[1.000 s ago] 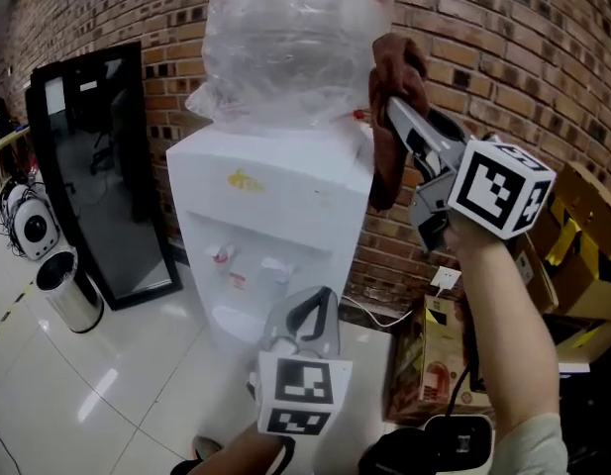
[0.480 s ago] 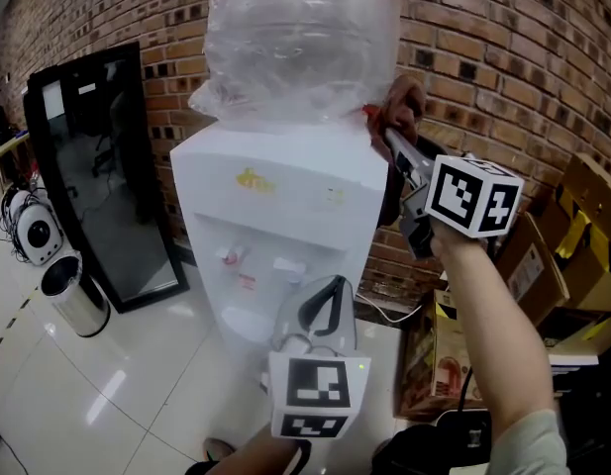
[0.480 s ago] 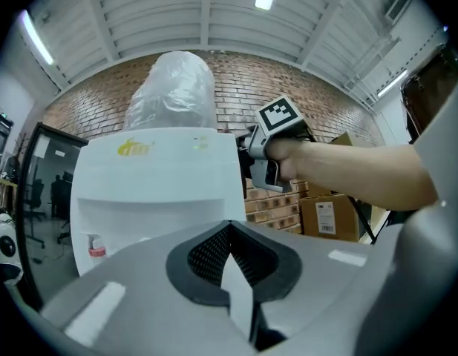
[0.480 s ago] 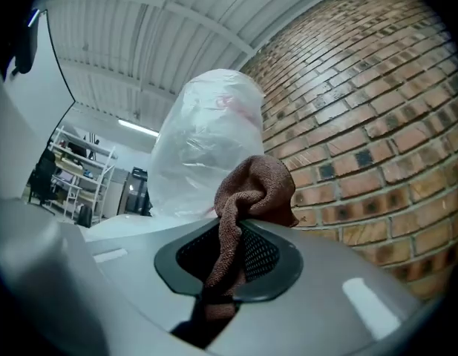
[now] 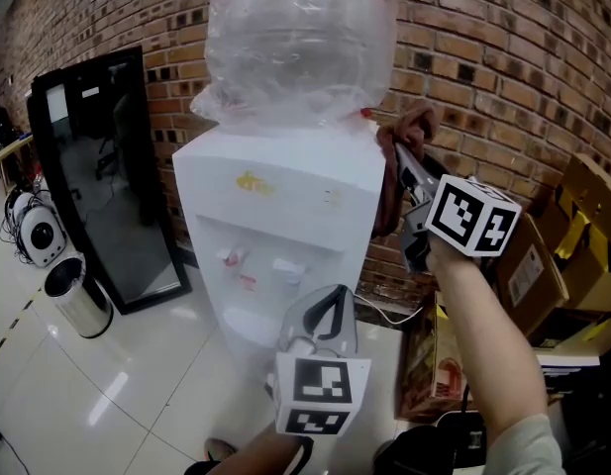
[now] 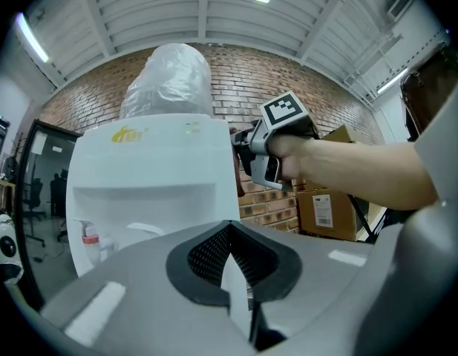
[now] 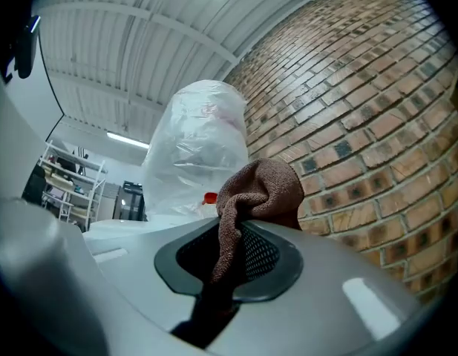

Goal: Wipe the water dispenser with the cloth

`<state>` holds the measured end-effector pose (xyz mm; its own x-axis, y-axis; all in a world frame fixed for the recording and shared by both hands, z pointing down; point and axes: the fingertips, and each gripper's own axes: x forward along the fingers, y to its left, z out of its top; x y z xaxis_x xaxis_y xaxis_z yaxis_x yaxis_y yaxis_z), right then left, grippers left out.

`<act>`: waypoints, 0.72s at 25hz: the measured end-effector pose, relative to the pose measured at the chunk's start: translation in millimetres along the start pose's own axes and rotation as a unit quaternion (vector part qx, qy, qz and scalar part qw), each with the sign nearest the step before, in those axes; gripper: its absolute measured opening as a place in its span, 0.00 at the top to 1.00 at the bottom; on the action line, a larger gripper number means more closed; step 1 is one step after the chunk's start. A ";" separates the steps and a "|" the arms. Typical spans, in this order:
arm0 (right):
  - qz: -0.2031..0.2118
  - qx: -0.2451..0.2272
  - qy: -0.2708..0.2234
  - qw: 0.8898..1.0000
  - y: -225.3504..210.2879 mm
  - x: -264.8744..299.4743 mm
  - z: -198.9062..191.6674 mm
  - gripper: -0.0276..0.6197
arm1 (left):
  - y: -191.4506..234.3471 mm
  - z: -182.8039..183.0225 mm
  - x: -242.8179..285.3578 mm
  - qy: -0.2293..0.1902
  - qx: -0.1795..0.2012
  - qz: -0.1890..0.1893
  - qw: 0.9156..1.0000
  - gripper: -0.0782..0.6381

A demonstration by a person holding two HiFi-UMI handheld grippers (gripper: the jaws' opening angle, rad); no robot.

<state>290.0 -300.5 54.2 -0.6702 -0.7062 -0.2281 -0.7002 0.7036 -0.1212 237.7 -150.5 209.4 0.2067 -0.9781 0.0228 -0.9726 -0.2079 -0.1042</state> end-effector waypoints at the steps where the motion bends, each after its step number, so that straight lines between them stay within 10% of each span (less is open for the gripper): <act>1: -0.002 0.006 0.002 1.000 -1.7 -1.6 -3.7 0.85 | -0.5 -1.2 0.2 0.001 -0.001 0.000 1.000 0.89; 18: -0.012 0.019 0.065 0.998 -17.7 -23.5 -121.0 0.85 | -17.6 -43.2 1.8 0.037 0.007 -0.007 0.999 0.89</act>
<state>288.4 -305.9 178.6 -0.6806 -0.7260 -0.0986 -0.7088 0.6865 -0.1622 250.6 -148.6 254.2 0.2113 -0.9724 0.0987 -0.9680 -0.2222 -0.1164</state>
